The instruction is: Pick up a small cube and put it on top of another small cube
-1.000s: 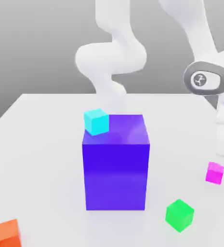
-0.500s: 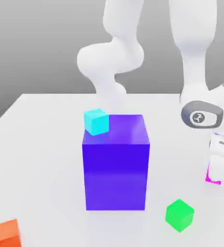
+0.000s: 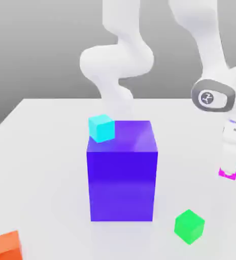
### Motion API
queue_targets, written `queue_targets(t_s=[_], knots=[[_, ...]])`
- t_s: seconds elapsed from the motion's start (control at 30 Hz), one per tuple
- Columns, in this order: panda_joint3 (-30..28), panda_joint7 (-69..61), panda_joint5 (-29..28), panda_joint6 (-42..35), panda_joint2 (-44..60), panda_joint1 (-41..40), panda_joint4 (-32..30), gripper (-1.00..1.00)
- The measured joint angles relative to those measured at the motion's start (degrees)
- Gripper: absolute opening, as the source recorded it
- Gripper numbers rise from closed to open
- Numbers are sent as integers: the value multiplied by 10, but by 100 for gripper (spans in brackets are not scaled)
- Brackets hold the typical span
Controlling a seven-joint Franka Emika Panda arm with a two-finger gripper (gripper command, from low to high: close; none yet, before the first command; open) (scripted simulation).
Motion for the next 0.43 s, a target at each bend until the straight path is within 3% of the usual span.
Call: queue_targets(t_s=[0.17, 0.3, 0.33, 0.43], knots=[[-61, 88, 48, -34, -18, -68, 22, -100], [-121, 183, 24, 11, 56, -80, 53, -100], [-127, 191, 19, 21, 69, -78, 55, 100], [-127, 191, 19, 21, 69, -78, 55, 100]])
